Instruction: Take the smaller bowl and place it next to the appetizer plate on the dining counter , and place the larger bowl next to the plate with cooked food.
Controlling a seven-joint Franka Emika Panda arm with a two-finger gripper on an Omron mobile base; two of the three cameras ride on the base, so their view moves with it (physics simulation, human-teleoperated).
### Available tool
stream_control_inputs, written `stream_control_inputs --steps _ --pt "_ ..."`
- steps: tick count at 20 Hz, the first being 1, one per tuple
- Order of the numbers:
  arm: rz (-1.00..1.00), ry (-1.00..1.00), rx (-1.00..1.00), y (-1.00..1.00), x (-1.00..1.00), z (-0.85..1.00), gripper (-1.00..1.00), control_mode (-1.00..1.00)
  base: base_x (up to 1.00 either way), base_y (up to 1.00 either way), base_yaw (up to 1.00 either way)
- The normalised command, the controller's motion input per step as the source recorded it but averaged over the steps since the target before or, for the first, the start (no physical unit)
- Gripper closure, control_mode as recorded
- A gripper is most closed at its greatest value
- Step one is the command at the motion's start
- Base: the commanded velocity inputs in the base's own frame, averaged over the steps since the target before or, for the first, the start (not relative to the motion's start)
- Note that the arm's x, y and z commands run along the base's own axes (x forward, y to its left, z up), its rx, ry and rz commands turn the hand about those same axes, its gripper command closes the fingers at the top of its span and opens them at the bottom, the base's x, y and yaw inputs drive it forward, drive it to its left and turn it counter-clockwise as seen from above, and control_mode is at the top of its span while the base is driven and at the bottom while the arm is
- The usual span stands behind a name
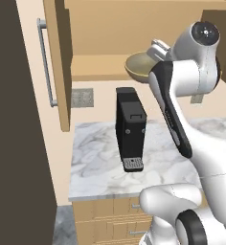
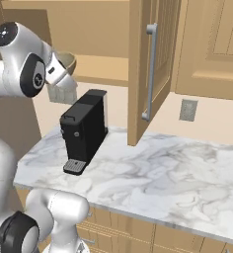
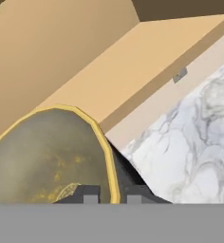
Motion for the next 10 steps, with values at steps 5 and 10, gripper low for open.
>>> stream_control_inputs --steps 5,10 --pt "0.0 0.0 0.0 -0.01 -0.18 0.0 1.0 1.0 -0.73 0.0 0.0" --pt "0.0 0.0 0.0 0.0 0.0 0.0 1.0 1.0 -1.0 0.07 0.0"
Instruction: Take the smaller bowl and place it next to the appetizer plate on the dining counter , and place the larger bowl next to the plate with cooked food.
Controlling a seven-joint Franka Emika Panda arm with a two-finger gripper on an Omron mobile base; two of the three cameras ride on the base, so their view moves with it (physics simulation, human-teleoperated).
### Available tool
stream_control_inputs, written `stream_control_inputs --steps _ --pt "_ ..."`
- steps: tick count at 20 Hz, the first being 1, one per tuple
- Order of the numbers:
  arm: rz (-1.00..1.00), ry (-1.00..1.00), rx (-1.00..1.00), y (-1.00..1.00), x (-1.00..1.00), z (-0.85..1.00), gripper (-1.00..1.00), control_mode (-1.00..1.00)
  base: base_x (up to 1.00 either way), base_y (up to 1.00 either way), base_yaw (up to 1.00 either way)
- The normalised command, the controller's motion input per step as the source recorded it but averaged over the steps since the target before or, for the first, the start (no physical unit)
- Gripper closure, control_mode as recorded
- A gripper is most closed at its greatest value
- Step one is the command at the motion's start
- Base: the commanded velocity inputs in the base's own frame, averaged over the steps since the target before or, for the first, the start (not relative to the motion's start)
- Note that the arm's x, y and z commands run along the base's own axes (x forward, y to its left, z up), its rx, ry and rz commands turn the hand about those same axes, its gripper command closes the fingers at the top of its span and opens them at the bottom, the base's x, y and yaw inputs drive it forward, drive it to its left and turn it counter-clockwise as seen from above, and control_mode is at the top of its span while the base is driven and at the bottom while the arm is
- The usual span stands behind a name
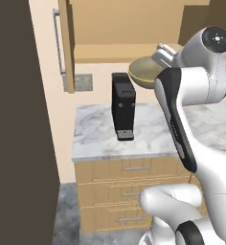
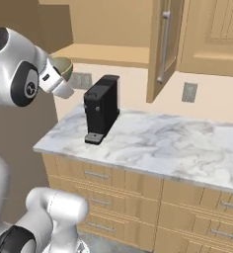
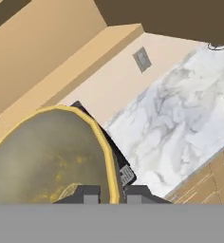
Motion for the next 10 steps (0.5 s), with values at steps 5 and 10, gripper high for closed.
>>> stream_control_inputs --steps 5,10 --pt "0.0 0.0 0.0 0.0 0.0 0.0 1.0 1.0 -1.0 0.0 -0.05" --pt "0.0 0.0 0.0 0.0 0.0 0.0 1.0 1.0 -1.0 0.0 -0.33"
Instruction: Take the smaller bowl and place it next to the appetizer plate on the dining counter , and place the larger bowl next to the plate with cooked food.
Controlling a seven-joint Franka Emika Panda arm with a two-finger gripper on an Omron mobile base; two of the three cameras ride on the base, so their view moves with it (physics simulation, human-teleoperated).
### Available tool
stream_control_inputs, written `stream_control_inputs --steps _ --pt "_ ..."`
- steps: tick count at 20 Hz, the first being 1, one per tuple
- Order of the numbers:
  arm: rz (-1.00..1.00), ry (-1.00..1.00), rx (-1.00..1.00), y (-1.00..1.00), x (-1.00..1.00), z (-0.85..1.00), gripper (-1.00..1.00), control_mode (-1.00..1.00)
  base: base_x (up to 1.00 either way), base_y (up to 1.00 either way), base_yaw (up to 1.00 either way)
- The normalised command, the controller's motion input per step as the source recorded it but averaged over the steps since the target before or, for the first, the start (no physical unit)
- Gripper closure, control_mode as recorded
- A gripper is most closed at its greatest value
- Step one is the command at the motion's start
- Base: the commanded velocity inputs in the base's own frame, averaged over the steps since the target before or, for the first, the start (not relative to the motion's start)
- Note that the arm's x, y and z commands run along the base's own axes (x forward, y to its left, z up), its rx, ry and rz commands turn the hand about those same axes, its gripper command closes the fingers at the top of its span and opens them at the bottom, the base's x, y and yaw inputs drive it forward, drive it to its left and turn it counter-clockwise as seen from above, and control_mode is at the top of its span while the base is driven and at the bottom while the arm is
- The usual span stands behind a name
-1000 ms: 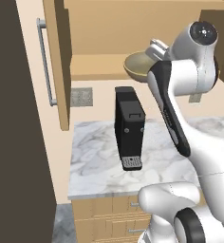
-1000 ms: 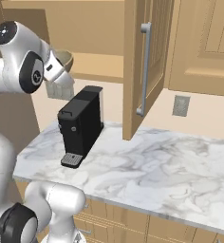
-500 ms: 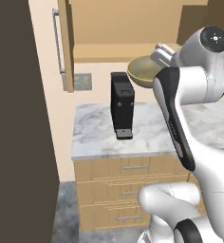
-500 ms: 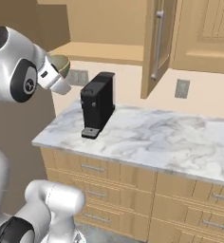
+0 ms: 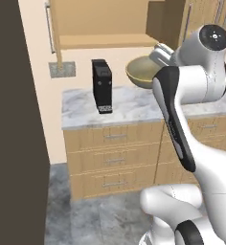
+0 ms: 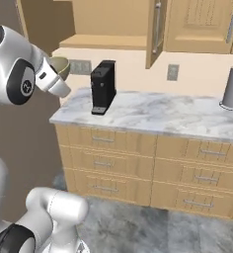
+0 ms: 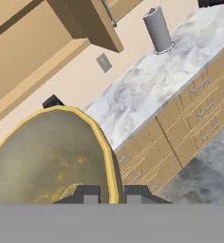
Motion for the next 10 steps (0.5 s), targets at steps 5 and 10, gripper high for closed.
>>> stream_control_inputs --steps 5,10 --pt "0.0 0.0 0.0 0.0 0.0 0.0 1.0 1.0 -1.0 -0.06 -0.46" --pt "0.0 0.0 0.0 0.0 0.0 0.0 1.0 1.0 -1.0 -0.04 -0.45"
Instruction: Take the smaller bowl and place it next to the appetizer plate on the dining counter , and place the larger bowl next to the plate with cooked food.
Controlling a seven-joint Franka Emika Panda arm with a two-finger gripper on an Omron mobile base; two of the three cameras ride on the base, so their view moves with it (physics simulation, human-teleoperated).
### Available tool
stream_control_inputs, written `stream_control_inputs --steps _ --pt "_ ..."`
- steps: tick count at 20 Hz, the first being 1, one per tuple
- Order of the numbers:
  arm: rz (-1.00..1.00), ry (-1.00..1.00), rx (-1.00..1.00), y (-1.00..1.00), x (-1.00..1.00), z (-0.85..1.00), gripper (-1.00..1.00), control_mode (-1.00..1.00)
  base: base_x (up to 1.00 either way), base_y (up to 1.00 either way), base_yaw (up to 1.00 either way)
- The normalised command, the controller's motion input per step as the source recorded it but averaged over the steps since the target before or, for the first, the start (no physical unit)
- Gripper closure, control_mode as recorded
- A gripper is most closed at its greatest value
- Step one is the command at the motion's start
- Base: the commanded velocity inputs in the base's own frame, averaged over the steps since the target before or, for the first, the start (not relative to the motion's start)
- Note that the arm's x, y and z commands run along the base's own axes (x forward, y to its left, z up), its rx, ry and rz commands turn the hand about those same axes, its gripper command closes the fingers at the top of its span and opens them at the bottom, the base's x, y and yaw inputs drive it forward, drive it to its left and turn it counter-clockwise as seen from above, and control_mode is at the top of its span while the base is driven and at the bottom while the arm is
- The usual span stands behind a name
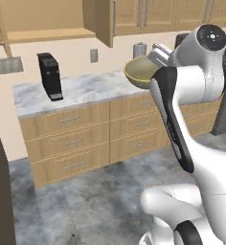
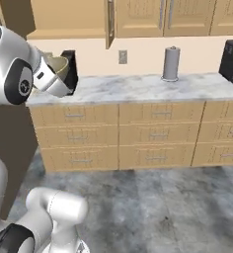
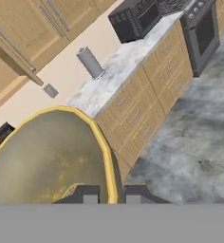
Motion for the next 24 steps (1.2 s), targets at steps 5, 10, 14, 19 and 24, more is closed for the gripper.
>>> stream_control_inputs --steps 5,10,14,19,24 --pt "0.0 0.0 0.0 0.0 0.0 0.0 1.0 1.0 -1.0 -0.09 -0.4" --pt "0.0 0.0 0.0 0.0 0.0 0.0 1.0 1.0 -1.0 -0.13 -0.37" --pt "0.0 0.0 0.0 0.0 0.0 0.0 1.0 1.0 -1.0 -0.28 -0.35" --pt "0.0 0.0 0.0 0.0 0.0 0.0 1.0 1.0 -1.0 -0.45 -0.38" --pt "0.0 0.0 0.0 0.0 0.0 0.0 1.0 1.0 -0.76 -0.63 -0.41"
